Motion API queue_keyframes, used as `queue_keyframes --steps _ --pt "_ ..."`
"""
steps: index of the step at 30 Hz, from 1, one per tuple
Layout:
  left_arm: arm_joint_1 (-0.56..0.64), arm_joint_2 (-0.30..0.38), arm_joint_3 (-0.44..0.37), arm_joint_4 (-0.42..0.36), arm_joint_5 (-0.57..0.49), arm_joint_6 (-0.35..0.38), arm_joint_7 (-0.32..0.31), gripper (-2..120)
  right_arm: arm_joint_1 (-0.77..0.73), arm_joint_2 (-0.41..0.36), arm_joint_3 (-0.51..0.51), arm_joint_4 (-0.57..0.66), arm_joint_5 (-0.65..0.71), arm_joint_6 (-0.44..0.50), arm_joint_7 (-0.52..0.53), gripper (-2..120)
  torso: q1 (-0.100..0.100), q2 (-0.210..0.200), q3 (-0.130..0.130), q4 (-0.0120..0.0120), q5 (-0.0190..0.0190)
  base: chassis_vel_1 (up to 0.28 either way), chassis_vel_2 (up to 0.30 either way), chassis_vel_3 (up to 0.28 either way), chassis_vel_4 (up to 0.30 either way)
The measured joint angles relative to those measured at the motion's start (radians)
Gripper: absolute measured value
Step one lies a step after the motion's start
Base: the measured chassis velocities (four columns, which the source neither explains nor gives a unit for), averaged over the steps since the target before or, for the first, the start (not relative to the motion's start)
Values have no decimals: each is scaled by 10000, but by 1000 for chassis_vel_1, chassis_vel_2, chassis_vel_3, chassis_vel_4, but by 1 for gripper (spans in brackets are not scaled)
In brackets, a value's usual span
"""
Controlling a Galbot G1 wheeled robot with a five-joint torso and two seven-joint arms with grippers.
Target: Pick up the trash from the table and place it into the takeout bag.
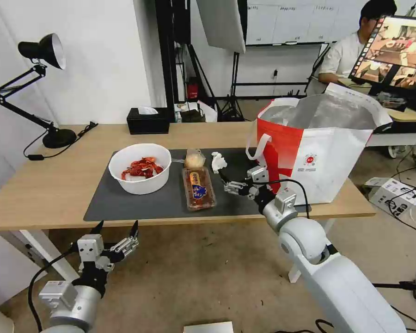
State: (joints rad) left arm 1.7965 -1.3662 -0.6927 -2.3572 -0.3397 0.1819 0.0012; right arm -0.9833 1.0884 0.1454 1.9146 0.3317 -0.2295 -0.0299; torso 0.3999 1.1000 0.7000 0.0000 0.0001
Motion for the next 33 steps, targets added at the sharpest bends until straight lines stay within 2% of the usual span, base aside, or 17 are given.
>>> queue_keyframes --steps 17,22,29,33 --pt "20 82 12 -82 -2 7 10 100 -1073 -445 621 674 942 -776 -167 100 0 0 0 0 0 0 0 0 0" --pt "12 123 22 -83 -6 8 13 100 -1386 -589 743 880 1776 -883 -53 100 0 0 0 -1 -1 0 0 0 0" --pt "6 122 35 -61 -11 8 18 100 -1167 -573 615 821 2530 -843 -55 100 0 0 0 0 0 0 0 0 0" --pt "-14 183 17 -53 -29 7 22 100 -602 -551 202 529 2746 -701 -53 100 0 0 0 -1 -1 0 0 0 0"
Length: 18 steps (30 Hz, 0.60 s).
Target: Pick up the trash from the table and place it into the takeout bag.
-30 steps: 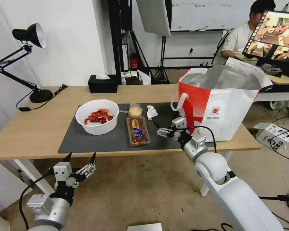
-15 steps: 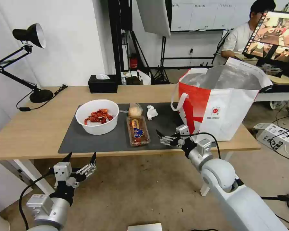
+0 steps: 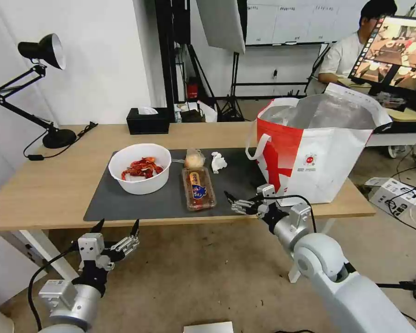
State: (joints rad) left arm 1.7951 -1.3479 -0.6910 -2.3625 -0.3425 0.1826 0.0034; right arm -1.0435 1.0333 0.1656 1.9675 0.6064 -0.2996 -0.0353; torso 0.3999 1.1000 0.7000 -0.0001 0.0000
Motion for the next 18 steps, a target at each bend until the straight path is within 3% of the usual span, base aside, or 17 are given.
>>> queue_keyframes --steps 4,8,18 --pt "-18 12 -3 26 -4 -5 7 100 842 78 -587 -502 198 155 -57 92 0 0 0 2 -1 0 0 0 0" --pt "-29 -13 13 53 -5 -26 48 100 2247 433 -1730 -1665 442 296 -209 75 0 0 0 2 1 0 0 0 0" --pt "-49 35 -20 126 -16 -36 62 100 4574 1158 -3218 -3998 383 286 -488 41 1 0 2 3 -1 0 0 0 0"
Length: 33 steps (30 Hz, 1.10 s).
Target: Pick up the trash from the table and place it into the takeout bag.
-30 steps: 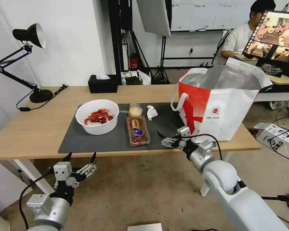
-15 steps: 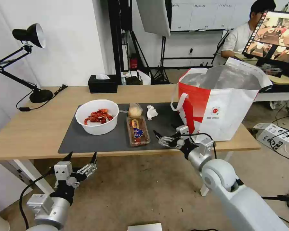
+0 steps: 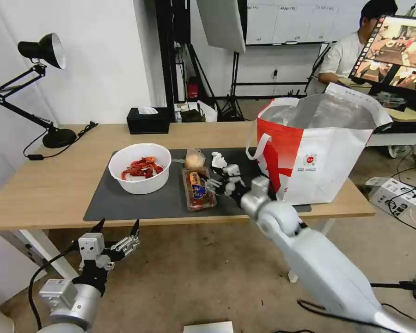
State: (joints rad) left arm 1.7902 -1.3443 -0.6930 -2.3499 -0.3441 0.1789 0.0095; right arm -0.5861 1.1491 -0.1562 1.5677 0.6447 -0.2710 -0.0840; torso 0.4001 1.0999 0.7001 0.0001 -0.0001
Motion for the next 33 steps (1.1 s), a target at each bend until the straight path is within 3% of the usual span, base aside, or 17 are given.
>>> queue_keyframes --steps 3,11,28,33 --pt "-34 -6 30 59 -1 -2 3 100 695 204 -445 -691 -47 -179 -26 26 0 0 0 0 0 0 0 0 0" --pt "-123 53 61 120 -5 -3 7 100 1066 406 -723 -1299 -155 -729 -270 0 0 0 -1 -2 1 0 0 0 0" --pt "-161 242 47 110 -73 -3 86 100 1071 415 -714 -1496 -183 -1273 -500 0 -1 -1 -2 -2 1 0 0 0 0" --pt "-270 492 116 121 -606 -3 158 100 1005 363 -679 -1446 -192 -1292 -500 0 -1 0 -1 0 1 0 0 0 0"
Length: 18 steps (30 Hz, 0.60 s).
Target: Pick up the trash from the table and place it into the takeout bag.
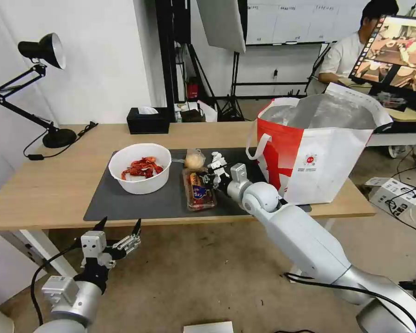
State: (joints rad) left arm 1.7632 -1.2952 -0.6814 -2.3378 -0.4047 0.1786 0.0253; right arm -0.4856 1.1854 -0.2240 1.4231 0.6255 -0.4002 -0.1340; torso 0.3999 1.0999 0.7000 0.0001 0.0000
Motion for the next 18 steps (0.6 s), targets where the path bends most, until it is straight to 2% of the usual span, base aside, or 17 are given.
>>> queue_keyframes --steps 2,5,6,10,11,13,14,16,17,18 --pt "-86 176 35 37 -238 3 28 100 -28 -18 5 34 -6 -2 1 0 0 0 0 -1 1 0 0 0 0" --pt "-487 864 161 233 -1115 12 188 100 -123 -78 24 141 -29 -10 15 0 0 0 0 -1 0 0 0 0 0" --pt "-487 864 161 233 -1115 12 188 100 -123 -78 24 141 -29 -10 15 0 0 0 0 -1 0 0 0 0 0" --pt "-1259 1911 542 659 -3285 45 339 100 -198 -168 38 237 -38 -13 32 0 0 0 0 -1 -2 0 0 0 0" --pt "-1259 1911 542 659 -3285 45 339 100 -198 -168 38 237 -38 -13 32 0 0 0 0 -1 -2 0 0 0 0" --pt "-1658 2542 677 928 -4565 116 457 100 -139 -139 -30 204 -40 -14 36 0 0 0 0 -4 -2 0 0 0 0" --pt "-1658 2542 677 928 -4565 116 457 100 -139 -139 -30 204 -40 -14 36 0 0 0 0 -4 -2 0 0 0 0" --pt "-2017 3065 803 1133 -5701 255 505 100 -29 -74 -130 147 -40 -14 38 0 0 0 0 -2 0 0 0 0 0" --pt "-2017 3065 803 1133 -5701 255 505 100 -29 -74 -130 147 -40 -14 38 0 0 0 0 -2 0 0 0 0 0" --pt "-2190 3325 896 1262 -6312 339 520 100 30 -41 -192 103 -38 -14 35 0 0 0 0 -2 -1 0 0 0 0"
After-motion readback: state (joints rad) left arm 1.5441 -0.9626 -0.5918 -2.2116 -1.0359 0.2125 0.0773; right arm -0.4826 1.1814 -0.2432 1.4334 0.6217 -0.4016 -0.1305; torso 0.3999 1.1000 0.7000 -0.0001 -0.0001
